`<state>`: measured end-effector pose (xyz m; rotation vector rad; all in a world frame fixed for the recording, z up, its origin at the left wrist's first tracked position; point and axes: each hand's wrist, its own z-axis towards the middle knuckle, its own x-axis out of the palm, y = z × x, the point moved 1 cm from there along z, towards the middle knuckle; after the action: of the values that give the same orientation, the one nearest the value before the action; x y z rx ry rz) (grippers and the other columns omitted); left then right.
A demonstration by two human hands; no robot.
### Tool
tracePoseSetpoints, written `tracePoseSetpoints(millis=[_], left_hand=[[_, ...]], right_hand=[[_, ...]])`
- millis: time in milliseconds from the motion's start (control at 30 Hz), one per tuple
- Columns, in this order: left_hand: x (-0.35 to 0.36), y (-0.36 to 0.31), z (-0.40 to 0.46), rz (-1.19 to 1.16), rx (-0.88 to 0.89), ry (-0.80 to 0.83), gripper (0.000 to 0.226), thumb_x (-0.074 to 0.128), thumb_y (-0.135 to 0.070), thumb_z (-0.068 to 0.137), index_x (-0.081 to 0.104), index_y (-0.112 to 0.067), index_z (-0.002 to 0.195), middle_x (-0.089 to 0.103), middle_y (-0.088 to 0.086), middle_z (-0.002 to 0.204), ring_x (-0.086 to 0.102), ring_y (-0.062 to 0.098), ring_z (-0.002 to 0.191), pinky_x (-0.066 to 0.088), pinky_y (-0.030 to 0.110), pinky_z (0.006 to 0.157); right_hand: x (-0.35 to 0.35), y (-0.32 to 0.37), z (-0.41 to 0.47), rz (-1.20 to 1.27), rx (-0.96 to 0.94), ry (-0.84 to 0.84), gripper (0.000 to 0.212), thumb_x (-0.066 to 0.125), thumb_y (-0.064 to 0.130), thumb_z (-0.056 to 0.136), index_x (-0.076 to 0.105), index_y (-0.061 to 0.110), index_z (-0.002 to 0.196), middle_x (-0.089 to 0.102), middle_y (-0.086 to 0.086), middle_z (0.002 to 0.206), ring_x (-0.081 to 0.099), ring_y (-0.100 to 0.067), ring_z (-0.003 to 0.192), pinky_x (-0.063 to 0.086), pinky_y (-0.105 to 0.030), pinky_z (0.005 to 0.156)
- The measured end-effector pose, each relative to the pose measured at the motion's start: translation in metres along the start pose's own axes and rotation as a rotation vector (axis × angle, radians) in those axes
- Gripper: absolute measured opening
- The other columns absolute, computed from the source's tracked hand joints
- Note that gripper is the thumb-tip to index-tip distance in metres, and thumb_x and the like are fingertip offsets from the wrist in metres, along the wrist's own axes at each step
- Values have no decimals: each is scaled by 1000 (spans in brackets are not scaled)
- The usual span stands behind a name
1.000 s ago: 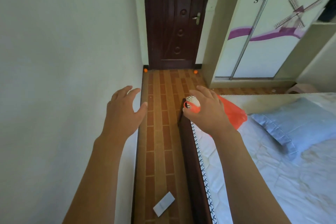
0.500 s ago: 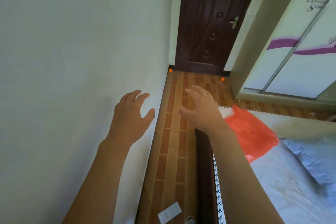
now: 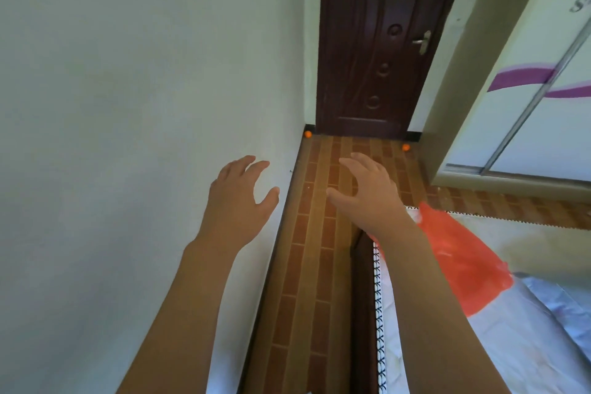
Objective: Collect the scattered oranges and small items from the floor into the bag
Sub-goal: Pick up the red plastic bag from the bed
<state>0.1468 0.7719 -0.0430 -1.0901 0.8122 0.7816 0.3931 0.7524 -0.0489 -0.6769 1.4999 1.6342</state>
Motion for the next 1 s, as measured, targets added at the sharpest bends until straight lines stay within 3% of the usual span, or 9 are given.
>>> tracePoseSetpoints(millis=[333,467,567,1000], left_hand=[[49,-57,61,-11,76,76,70,38,-65,90,47,-31,151,39,-4,162,33,21,151,33,51,122],[77,-67,99,-18,109,136,65,45,-62,95,46,-31,152,38,-3,162,32,21,151,33,51,122],[107,-76,139,-49,156,170,56,54,-52,101,45,-31,152,37,-4,163,31,20,152,32,50,123],[204,-66,371,-144,341,322,56,53,-51,101,42,-32,153,36,-7,163,28,18,152,32,49,123]], right_hand=[[-25,-73,31,29,101,-34,69,63,57,92,40,36,155,26,12,166,20,-20,155,23,-57,123],[-26,-97,53,23,131,-55,69,63,56,91,42,34,154,29,12,165,21,-20,154,24,-56,120],[-27,-121,76,6,180,-90,70,62,58,88,44,35,152,31,12,163,25,-21,152,28,-56,119],[-13,-155,264,-107,357,-96,68,65,51,90,45,32,152,36,7,162,30,-27,149,32,-59,117]])
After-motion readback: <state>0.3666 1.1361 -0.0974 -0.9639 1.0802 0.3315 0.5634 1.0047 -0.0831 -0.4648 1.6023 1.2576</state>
